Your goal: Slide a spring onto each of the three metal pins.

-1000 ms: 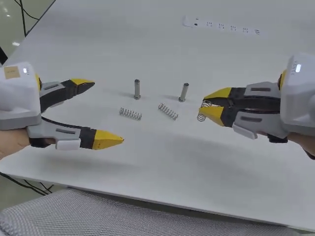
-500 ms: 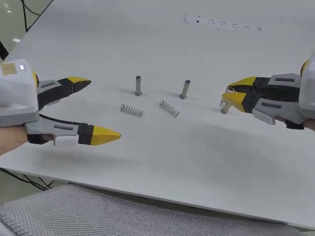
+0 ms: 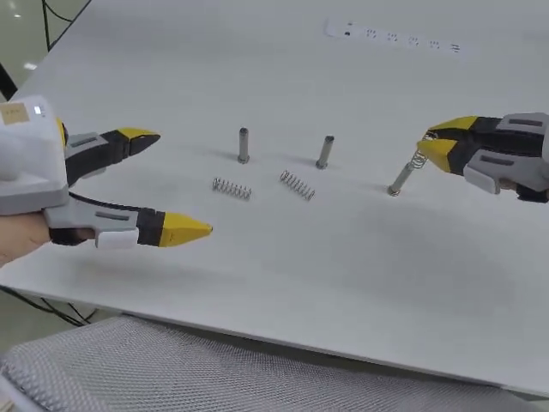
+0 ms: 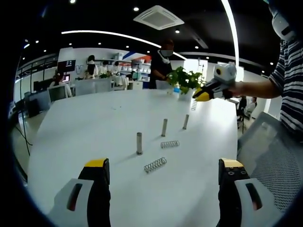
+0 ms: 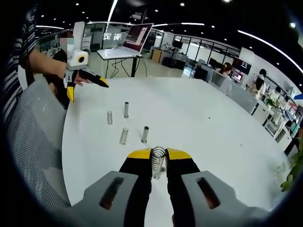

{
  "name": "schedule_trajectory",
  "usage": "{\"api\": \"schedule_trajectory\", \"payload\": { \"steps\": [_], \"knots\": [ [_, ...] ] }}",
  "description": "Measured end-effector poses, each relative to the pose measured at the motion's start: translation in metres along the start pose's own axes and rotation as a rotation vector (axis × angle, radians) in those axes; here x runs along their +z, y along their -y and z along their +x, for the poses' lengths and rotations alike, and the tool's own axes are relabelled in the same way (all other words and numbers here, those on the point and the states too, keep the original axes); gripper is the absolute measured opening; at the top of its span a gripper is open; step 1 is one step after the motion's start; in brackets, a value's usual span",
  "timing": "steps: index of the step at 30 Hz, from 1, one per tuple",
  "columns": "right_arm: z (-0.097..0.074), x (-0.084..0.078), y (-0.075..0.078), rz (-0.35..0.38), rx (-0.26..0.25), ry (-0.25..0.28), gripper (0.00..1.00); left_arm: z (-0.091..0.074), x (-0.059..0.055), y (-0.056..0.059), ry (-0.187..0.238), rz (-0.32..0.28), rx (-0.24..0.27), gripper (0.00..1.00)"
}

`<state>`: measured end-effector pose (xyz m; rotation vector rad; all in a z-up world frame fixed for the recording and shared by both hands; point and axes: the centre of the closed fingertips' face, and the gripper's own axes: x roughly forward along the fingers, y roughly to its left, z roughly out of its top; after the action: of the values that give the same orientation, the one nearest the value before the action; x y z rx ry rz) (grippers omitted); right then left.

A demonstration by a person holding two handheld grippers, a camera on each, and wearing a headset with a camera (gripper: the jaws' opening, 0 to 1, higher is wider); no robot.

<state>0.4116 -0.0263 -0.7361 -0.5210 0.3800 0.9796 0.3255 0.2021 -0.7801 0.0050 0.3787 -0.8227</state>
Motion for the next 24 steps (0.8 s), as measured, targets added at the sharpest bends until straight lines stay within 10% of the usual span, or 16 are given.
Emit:
{"api": "schedule_trajectory", "payload": {
  "steps": [24],
  "knots": [
    [0.013,-0.014,0.018,0.073,-0.044,-0.017,0.12,-0.002,0.005,-0.001,0.002,-0.007,0.006,0.92]
  ]
}}
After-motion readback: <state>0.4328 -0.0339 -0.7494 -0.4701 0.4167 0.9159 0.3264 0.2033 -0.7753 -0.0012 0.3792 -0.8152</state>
